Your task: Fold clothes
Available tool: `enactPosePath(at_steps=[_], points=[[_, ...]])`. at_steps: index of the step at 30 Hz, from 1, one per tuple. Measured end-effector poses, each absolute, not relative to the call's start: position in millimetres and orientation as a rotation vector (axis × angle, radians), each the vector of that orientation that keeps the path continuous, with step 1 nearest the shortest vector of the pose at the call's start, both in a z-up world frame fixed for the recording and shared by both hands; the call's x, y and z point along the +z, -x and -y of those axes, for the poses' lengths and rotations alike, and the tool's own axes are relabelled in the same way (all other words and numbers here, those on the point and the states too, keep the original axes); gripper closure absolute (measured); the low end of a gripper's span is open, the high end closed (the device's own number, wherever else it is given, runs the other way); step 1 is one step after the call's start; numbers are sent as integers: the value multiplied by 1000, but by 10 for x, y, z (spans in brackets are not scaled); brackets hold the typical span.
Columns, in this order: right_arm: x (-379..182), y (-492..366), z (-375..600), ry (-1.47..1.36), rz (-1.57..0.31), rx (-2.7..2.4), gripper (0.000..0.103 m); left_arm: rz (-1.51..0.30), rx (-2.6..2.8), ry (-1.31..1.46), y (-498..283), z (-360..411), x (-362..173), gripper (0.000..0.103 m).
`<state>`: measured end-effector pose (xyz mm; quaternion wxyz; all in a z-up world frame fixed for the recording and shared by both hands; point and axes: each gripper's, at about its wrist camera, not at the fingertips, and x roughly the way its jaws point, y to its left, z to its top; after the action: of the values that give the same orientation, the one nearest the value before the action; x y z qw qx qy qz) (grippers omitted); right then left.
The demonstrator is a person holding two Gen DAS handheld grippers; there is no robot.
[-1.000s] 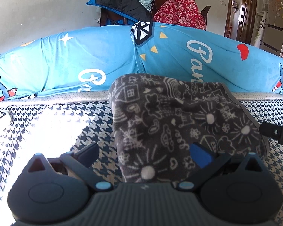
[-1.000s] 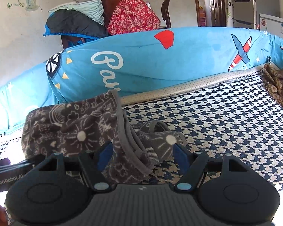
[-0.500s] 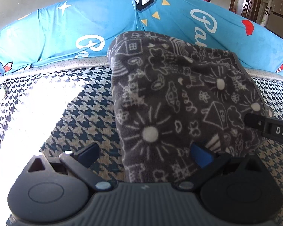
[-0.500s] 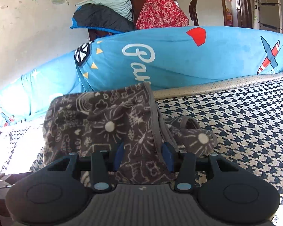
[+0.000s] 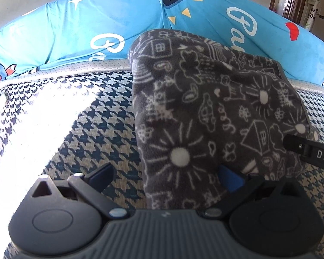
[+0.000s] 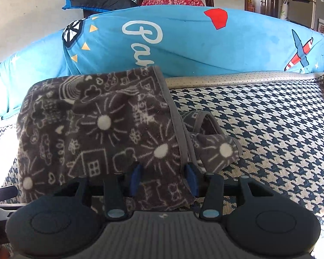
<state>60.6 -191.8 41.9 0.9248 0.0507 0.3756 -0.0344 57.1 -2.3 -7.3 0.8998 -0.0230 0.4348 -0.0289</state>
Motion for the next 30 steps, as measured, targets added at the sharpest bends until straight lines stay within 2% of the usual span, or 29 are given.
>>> enactPosePath(at_steps=[5,11,30], points=[[575,-535,1940,-132,-724,-46,57,-852,-40,48,-571,-40,90,0],[686,-458,1974,-190,-675,6,57,-879,-7,38,-653,-54,58,0],[434,-638,1739,-94,-784,-36,48,-904,3,-43,-777,12,-87,0]])
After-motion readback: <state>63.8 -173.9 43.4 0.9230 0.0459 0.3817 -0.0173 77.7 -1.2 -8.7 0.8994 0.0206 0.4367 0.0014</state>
